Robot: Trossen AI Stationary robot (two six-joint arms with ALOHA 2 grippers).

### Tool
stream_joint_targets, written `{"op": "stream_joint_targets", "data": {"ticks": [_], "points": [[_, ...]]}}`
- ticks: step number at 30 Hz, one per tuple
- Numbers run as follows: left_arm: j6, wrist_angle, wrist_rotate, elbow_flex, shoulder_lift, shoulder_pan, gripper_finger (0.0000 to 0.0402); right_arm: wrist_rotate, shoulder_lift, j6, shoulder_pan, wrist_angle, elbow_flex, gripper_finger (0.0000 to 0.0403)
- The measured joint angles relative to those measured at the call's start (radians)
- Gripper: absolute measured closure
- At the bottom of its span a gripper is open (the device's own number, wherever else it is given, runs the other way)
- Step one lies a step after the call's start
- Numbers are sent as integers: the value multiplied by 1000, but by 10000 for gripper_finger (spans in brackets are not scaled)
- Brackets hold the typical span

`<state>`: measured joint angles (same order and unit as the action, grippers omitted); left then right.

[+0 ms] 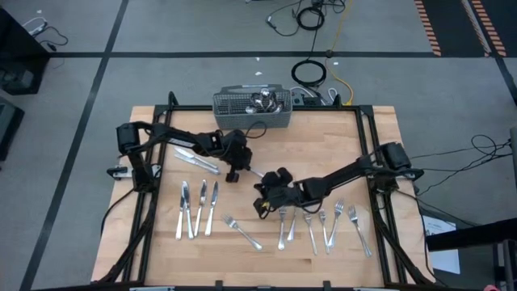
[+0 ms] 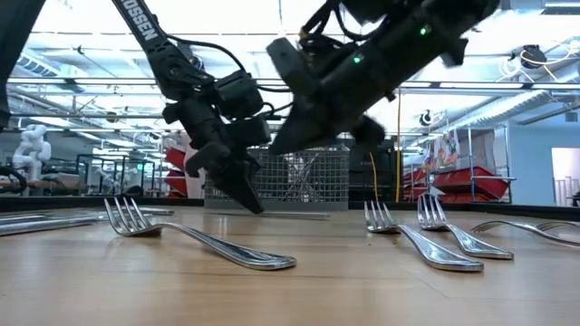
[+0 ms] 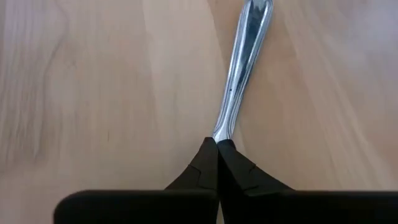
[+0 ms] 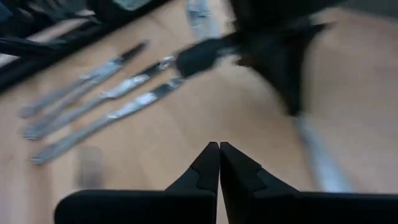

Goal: Sort silverware
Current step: Put the silver knife into the gray utensil holder

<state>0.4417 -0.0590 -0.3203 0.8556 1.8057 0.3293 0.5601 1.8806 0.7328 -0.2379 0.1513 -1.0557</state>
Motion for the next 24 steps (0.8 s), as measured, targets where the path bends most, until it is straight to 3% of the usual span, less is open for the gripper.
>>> {"op": "stream_joint_targets", "data": {"ticks": [6,11,15,20,24], "points": [[-17,1,14,0,-6,3,401,139,-103,90,-8,-328,0,401],[-16,9,15,0,-6,3,401,78,-122,32,10,-378,0,389],[-16,8,15,1,-6,4,401,-17,-85,-50,40,-364,0,343],[-16,9,15,1,-6,4,401,14,-28,-67,83,-356,0,261],[-16,10,15,2,-6,4,401,8,16,-78,116,-333,0,219]]}}
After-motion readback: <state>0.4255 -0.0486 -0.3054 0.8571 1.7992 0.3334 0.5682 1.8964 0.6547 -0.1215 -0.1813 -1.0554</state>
